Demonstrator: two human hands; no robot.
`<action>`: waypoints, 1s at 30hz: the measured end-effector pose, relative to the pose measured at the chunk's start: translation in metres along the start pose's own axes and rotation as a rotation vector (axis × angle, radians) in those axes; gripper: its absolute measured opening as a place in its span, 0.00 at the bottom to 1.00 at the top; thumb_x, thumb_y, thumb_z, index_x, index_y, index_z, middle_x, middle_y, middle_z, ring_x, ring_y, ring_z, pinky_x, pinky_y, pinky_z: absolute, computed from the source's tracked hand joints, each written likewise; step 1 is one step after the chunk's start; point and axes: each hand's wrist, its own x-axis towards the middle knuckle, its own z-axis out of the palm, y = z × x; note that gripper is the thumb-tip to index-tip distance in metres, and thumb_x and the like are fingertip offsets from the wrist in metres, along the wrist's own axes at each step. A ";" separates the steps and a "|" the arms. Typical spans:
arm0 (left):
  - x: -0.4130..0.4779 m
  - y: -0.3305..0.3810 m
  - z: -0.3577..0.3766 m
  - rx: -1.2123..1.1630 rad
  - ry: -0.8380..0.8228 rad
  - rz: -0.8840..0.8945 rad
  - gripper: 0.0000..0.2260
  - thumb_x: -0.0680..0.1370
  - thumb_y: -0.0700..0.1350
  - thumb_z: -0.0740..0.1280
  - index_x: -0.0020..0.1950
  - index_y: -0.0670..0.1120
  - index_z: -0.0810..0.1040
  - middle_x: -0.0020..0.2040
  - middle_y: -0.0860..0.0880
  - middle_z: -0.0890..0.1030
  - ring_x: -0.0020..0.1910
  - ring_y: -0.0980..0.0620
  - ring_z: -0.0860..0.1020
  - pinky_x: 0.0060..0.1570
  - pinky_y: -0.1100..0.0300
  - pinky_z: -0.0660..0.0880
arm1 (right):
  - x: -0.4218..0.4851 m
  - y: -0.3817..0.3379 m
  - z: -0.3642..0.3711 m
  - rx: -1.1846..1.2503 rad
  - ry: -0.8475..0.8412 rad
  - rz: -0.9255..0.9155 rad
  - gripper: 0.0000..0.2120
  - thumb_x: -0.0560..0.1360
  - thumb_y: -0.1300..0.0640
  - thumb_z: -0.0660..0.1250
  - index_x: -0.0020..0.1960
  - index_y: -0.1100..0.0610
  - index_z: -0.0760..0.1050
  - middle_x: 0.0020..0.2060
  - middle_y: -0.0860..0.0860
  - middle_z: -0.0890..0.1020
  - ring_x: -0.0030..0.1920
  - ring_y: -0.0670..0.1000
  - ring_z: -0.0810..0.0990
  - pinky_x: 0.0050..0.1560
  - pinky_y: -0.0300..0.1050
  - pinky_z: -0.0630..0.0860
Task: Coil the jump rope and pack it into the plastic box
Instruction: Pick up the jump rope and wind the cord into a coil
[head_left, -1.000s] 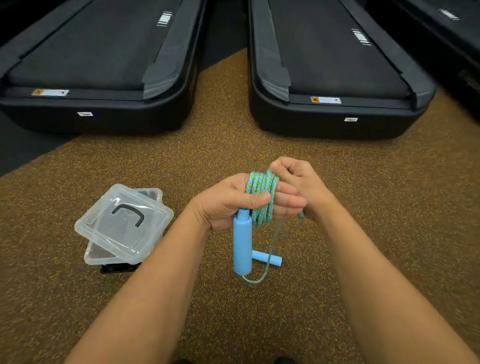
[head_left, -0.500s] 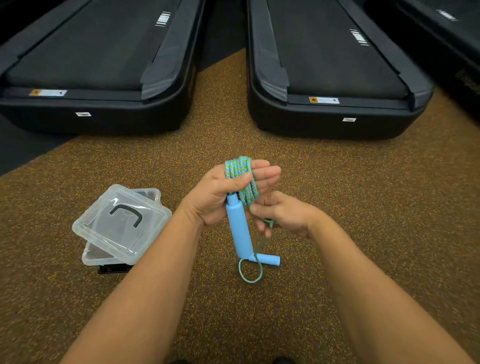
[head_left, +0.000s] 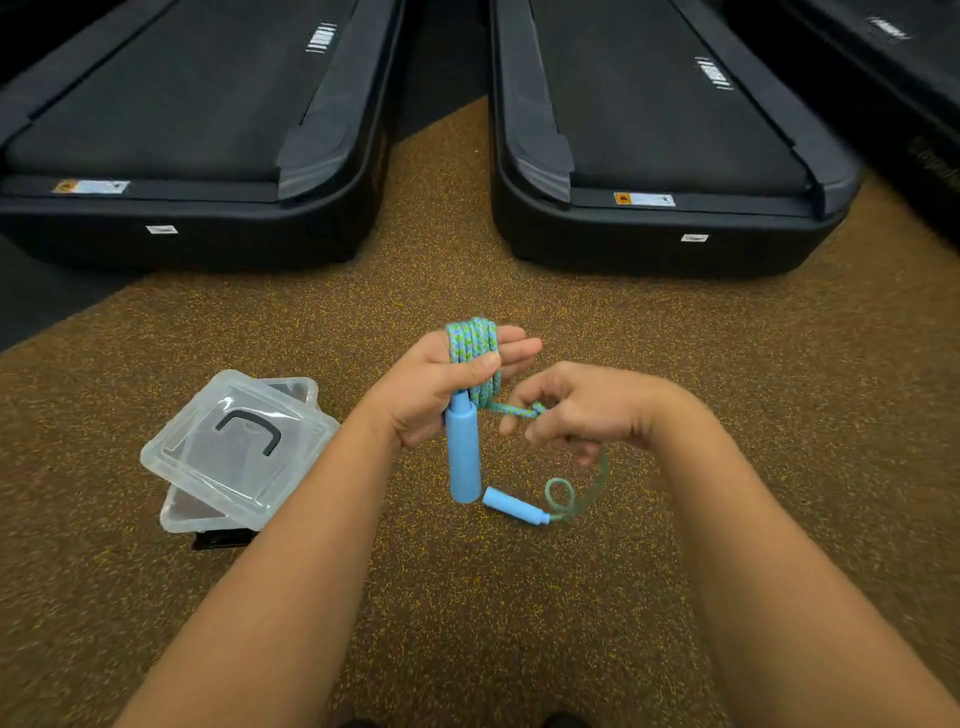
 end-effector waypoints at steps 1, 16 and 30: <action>0.000 0.001 0.001 0.007 -0.007 -0.013 0.20 0.74 0.34 0.61 0.67 0.34 0.68 0.61 0.41 0.79 0.61 0.45 0.77 0.59 0.56 0.75 | -0.003 -0.003 -0.003 -0.031 0.026 -0.005 0.10 0.73 0.65 0.64 0.49 0.55 0.79 0.26 0.51 0.69 0.21 0.46 0.67 0.26 0.41 0.73; -0.002 -0.006 0.009 0.136 -0.100 -0.086 0.09 0.75 0.38 0.65 0.54 0.39 0.77 0.43 0.48 0.84 0.43 0.53 0.82 0.45 0.63 0.77 | -0.017 -0.028 -0.009 -0.204 0.207 -0.060 0.15 0.77 0.48 0.64 0.40 0.58 0.79 0.28 0.51 0.79 0.24 0.49 0.74 0.30 0.41 0.74; 0.001 -0.017 0.001 0.223 -0.200 -0.168 0.10 0.76 0.36 0.61 0.56 0.36 0.74 0.42 0.44 0.84 0.42 0.48 0.83 0.49 0.58 0.76 | -0.013 -0.024 -0.016 -0.491 0.582 -0.242 0.08 0.69 0.54 0.73 0.45 0.45 0.77 0.31 0.48 0.80 0.35 0.39 0.76 0.41 0.41 0.70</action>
